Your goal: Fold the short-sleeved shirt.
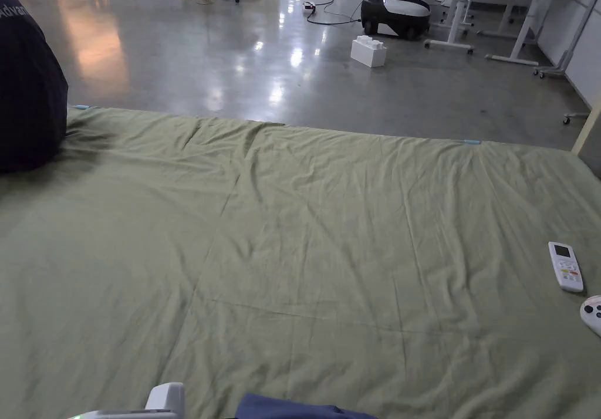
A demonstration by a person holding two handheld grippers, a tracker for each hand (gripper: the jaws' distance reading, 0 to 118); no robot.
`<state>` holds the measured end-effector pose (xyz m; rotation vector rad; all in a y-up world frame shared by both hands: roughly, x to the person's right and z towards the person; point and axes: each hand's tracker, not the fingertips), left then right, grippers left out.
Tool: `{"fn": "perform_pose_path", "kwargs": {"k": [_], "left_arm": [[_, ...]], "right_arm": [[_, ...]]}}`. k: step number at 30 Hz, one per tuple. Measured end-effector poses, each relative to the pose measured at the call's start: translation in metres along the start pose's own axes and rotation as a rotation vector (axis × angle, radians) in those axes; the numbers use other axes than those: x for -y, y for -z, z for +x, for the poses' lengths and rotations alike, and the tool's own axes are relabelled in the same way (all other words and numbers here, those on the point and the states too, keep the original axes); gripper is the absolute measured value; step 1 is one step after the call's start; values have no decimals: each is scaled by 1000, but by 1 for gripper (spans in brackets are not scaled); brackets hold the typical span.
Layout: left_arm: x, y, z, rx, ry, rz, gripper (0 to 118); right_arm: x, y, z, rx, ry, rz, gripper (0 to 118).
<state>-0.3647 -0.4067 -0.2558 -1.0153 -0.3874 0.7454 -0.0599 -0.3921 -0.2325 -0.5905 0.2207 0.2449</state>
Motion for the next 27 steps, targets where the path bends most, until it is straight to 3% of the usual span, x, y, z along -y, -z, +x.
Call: {"fn": "perform_pose_path", "kwargs": {"k": [8, 11, 15, 21, 27], "left_arm": [[-7, 40, -21, 242, -207, -79, 80], [1, 39, 3, 156, -136, -102, 47], [-5, 35, -27, 209, -195, -81, 27], [-9, 36, -41, 246, -211, -50, 21], [-2, 12, 14, 275, -195, -38, 20]], "right_arm": [[12, 13, 12, -23, 25, -2, 1], [14, 15, 15, -28, 29, -2, 1], [18, 19, 19, -40, 39, 0, 1], [24, 26, 21, -43, 34, 6, 1], [3, 8, 21, -33, 35, 15, 1]]}}
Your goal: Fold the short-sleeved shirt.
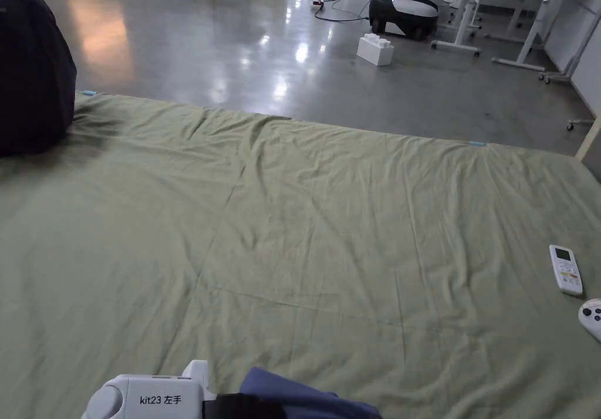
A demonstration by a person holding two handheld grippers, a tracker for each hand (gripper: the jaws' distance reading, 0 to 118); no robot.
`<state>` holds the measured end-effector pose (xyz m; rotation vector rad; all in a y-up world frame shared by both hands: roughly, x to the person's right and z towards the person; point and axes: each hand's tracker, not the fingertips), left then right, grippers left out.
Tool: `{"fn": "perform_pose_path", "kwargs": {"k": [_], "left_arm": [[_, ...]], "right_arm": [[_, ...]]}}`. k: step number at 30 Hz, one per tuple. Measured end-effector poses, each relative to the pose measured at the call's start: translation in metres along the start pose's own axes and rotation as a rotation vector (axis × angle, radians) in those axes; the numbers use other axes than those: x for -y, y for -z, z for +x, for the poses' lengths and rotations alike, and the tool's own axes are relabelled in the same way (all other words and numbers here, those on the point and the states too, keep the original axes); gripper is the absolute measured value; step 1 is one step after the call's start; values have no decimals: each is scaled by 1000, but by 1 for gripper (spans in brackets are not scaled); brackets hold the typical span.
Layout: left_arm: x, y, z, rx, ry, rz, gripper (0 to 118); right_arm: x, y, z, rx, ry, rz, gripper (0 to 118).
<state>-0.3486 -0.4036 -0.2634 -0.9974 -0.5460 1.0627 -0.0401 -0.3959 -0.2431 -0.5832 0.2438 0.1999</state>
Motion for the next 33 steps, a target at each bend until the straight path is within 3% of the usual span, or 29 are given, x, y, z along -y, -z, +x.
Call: {"fn": "perform_pose_path", "kwargs": {"k": [5, 10, 11, 14, 16, 24, 33], "left_arm": [[-34, -17, -23, -9, -19, 4, 20], [-64, -61, -33, -35, -16, 34, 20], [-55, -73, 3, -52, -6, 43, 20], [-71, -109, 7, -97, 27, 61, 20], [-90, -132, -22, -142, 44, 78, 20], [-157, -245, -26, -340, 121, 122, 20], [-207, -347, -50, -616, 102, 160, 20]], "right_arm": [[-32, -13, 24, 32, 53, 86, 1], [-70, -21, 58, 80, 56, 178, 1], [-80, -24, 65, 94, 58, 200, 1], [-105, -32, 84, 128, 64, 258, 1], [-120, -37, 95, 148, 62, 296, 1], [-158, -52, 124, 182, 82, 360, 1], [-164, -57, 124, 151, 112, 349, 1]]}}
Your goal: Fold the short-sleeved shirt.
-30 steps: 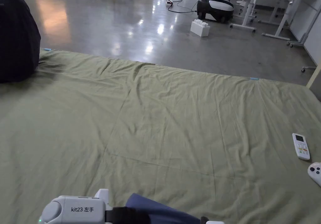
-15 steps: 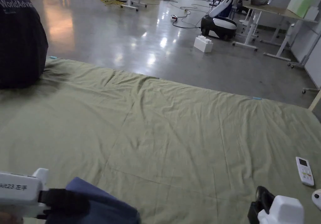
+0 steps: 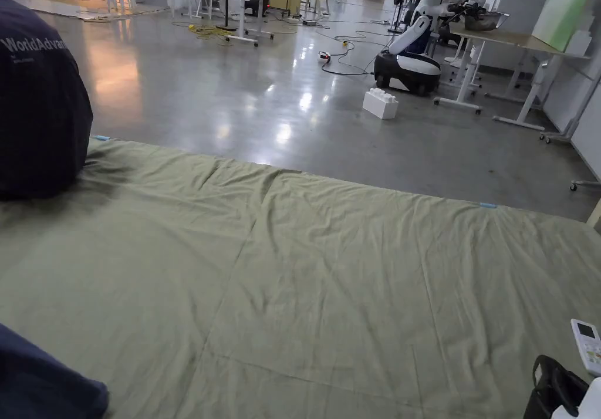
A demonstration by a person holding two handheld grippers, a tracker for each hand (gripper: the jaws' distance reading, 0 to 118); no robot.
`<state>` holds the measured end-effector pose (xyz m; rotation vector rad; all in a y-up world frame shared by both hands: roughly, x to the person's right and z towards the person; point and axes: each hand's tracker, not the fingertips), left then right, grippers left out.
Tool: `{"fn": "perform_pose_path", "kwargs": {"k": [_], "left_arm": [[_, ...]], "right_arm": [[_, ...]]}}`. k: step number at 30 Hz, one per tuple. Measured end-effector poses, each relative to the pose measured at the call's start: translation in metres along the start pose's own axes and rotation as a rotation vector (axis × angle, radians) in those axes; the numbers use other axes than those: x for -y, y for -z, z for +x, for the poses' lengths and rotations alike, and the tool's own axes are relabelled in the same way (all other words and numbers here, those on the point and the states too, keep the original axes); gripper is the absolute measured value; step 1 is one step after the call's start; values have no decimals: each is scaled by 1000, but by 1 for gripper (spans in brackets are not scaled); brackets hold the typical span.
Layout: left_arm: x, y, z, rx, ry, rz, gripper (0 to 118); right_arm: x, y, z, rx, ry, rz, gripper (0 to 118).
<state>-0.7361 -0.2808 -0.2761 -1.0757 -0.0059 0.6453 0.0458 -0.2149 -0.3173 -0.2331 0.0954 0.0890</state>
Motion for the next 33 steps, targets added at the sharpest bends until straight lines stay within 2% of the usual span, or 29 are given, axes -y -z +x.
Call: {"fn": "perform_pose_path", "kwargs": {"k": [3, 12, 14, 16, 18, 21, 22, 26, 28, 30, 33], "left_arm": [[16, -23, 16, -37, -8, 2, 20], [18, -14, -49, -222, -53, -13, 23], [23, -8, -46, -282, -40, -2, 34], [27, 0, -45, -417, 4, 2, 57], [29, 4, -43, -548, 12, 23, 66], [31, 3, -38, -655, 37, 71, 66], [52, -3, 9, -682, 58, 87, 66], [60, 0, 40, -784, 178, 190, 66], [72, 6, 61, -740, 207, 292, 66], [91, 10, 82, -683, 250, 520, 66], [111, 33, 116, -512, 272, 554, 66]], "right_arm": [[1, -2, -3, -1, 2, -4, 1], [14, -6, -1, -9, 31, -33, 1], [18, -8, 0, -6, 40, -44, 1], [20, -8, 0, -10, 54, -54, 1], [22, -9, 0, -11, 61, -62, 1], [22, -11, -1, -13, 62, -60, 1], [22, -11, -1, -16, 62, -58, 1], [22, -11, -3, -17, 47, -51, 1], [21, -10, -5, -14, 45, -44, 1], [22, -7, -7, -2, 37, -33, 1], [25, -1, -7, -1, 52, -33, 1]]}}
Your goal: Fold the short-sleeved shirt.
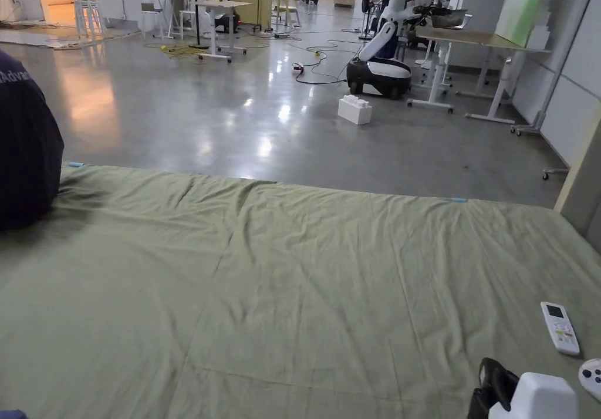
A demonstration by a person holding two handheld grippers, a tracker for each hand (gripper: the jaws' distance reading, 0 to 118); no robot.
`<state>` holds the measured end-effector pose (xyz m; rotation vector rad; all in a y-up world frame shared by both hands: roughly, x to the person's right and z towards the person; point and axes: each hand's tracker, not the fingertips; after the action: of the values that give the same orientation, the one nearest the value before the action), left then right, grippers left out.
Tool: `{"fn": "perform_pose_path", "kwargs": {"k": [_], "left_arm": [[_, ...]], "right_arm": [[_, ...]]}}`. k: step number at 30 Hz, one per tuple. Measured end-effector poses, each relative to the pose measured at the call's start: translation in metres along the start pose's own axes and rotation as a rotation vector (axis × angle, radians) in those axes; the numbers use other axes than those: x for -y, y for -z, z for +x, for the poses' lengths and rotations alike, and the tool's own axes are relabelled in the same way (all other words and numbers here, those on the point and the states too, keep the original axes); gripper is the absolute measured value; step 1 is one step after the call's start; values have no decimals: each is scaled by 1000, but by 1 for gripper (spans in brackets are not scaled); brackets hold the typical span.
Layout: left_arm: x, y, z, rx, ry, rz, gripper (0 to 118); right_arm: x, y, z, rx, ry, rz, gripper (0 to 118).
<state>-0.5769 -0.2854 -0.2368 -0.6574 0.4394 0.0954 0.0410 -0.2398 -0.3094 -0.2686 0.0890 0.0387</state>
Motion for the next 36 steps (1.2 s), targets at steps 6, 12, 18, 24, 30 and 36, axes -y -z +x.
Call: {"fn": "perform_pose_path", "kwargs": {"k": [6, 12, 18, 24, 30, 36], "left_arm": [[20, -19, 97, 142, 41, 145, 66], [13, -37, 178, 196, 77, 317, 65], [3, -74, 247, 200, 155, 412, 25], [0, -81, 266, 228, 96, 417, 6], [5, -89, 266, 212, 47, 442, 4], [6, -93, 263, 187, 54, 465, 4]], "right_arm": [[3, 13, -9, 1, -67, 23, 1], [0, 18, -14, -8, -89, 49, 1], [-4, 16, -14, -4, -90, 78, 1], [-2, 13, -10, 9, -98, 95, 1], [0, 10, -12, 10, -100, 98, 1], [-1, 5, -15, -1, -121, 128, 1]]}}
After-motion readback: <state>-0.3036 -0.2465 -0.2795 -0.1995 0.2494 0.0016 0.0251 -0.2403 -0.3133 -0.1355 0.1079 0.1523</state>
